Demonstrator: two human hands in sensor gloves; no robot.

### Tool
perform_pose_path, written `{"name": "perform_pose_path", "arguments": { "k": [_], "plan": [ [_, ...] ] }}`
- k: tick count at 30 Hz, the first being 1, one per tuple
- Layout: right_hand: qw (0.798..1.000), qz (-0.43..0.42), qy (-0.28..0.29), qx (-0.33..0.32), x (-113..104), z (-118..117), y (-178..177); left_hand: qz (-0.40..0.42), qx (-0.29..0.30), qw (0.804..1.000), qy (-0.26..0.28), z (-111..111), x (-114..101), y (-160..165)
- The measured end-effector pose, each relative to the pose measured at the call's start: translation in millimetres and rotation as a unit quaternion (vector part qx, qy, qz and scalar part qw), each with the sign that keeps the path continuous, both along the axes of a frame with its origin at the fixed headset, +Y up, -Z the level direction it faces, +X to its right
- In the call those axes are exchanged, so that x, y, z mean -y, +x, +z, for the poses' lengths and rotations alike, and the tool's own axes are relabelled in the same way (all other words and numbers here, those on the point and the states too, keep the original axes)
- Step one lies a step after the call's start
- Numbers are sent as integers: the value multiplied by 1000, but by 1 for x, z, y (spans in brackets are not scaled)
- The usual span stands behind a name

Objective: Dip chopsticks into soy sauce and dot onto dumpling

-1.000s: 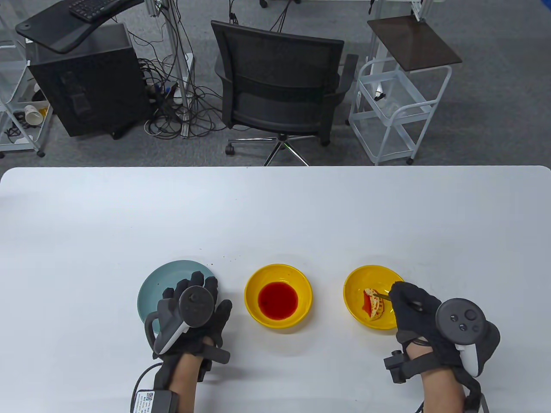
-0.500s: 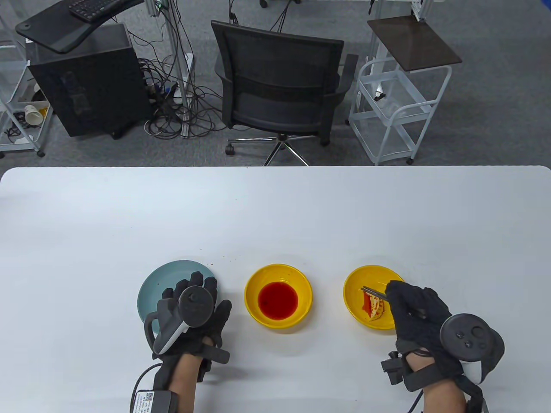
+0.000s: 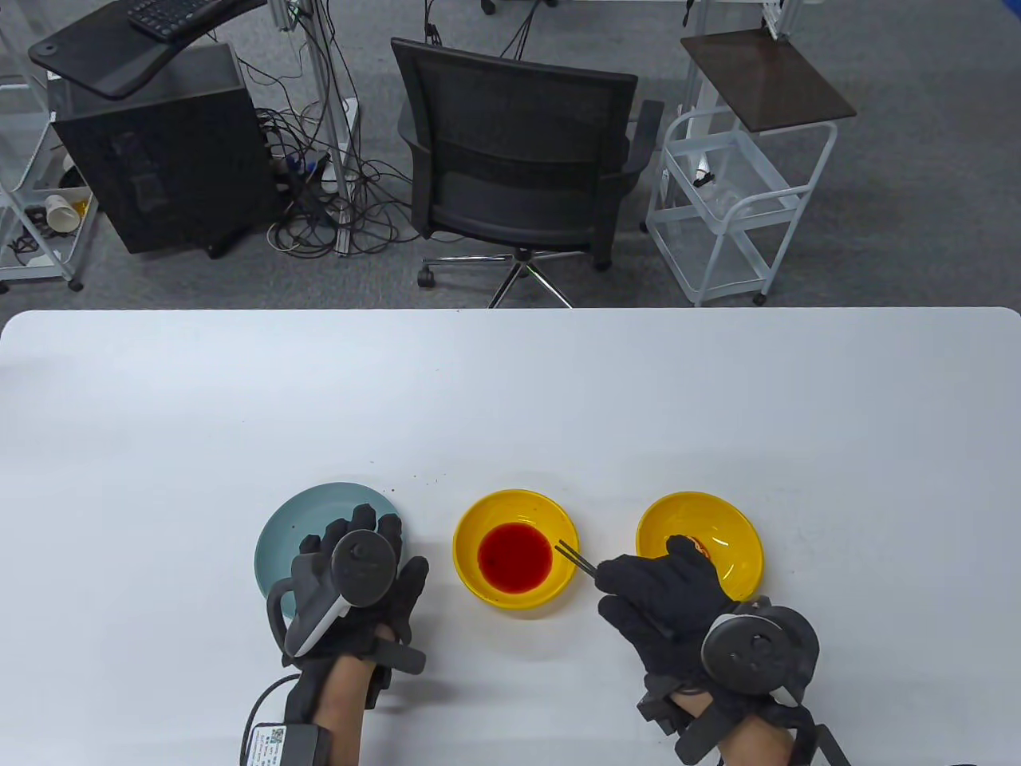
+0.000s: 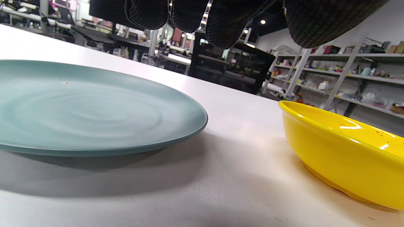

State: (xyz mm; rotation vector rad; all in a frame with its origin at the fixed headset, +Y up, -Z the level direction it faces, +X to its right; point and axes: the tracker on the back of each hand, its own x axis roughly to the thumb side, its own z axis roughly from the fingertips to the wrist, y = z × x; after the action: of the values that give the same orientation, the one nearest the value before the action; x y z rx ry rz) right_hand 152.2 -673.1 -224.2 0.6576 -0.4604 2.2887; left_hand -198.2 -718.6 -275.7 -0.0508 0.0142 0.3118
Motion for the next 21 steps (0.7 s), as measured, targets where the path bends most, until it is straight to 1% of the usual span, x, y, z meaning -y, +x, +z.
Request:
{"name": "perform_pose_path", "arguments": {
  "k": [3,8,13,19,21],
  "plan": [
    [999,33,-11,-11,9,-1,-12,1,0,1000,-1,0,0,0],
    [998,58,-30,-19,20,-5,-22,2,2,1000,0,0,0,0],
    [996,72,-49,-23,28,-7,-26,4,2,1000,-1,0,0,0],
    [992,78,-96,-37,34,-9,-28,5,2,1000,-3,0,0,0],
    [992,78,-96,-40,34,-9,-29,5,2,1000,-4,0,0,0]
  ]
}}
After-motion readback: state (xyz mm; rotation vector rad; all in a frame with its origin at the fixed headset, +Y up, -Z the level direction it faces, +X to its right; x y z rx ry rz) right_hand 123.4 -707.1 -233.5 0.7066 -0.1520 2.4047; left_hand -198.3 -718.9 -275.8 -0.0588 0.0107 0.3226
